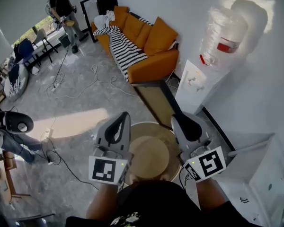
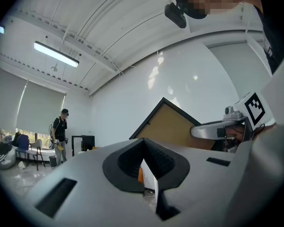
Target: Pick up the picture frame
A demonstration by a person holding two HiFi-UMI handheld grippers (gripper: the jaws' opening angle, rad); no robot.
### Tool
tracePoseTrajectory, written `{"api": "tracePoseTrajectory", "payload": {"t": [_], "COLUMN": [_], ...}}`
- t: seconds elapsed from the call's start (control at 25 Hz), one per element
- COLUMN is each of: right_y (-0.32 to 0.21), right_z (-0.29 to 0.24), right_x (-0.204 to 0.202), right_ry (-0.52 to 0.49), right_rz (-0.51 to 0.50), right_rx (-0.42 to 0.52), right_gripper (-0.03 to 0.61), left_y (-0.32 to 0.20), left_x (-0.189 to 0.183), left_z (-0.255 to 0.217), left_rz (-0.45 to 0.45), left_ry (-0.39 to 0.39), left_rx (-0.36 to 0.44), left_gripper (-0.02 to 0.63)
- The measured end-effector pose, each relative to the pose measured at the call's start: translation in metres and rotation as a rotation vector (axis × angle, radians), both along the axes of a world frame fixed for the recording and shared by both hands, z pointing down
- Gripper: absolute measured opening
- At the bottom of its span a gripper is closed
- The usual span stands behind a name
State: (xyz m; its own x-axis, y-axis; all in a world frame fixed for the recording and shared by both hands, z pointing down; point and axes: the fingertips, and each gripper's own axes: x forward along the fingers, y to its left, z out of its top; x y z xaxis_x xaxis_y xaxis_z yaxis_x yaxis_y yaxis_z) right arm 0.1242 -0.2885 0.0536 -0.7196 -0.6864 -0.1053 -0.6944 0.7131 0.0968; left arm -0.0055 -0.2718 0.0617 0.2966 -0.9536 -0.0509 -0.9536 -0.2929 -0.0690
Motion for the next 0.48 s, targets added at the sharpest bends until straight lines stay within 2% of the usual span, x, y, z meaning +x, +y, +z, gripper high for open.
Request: {"api": "tracePoseTrajectory", "payload": {"t": [0.16,0.28,0.48], "right_y": [0.0017,0.0036,0.0069], "right_z": [-0.0003,-0.0009,0.0002], "right_x": [0.0008,0.0009,-0.0011], "right_ry": [0.000,-0.004,-0.016], "right_rz": [0.003,0.008,0.018], "right_rx": [0.002,0.006,0.011], "right_gripper": [0.054,0.054,0.054], "left_y": [0.0017,0.0045,0.0044], "left_x": [-0.0030,-0.0009,-0.0078], "left_z": [0.0027,0.0004,0.0014], "left_rz": [0.003,0.000,-0.008], "left_ry": [-0.027,-0.006,-0.024], "left_rx": [0.034,-0.002,0.001], "left_gripper": [0.014,0.014,0.014]}}
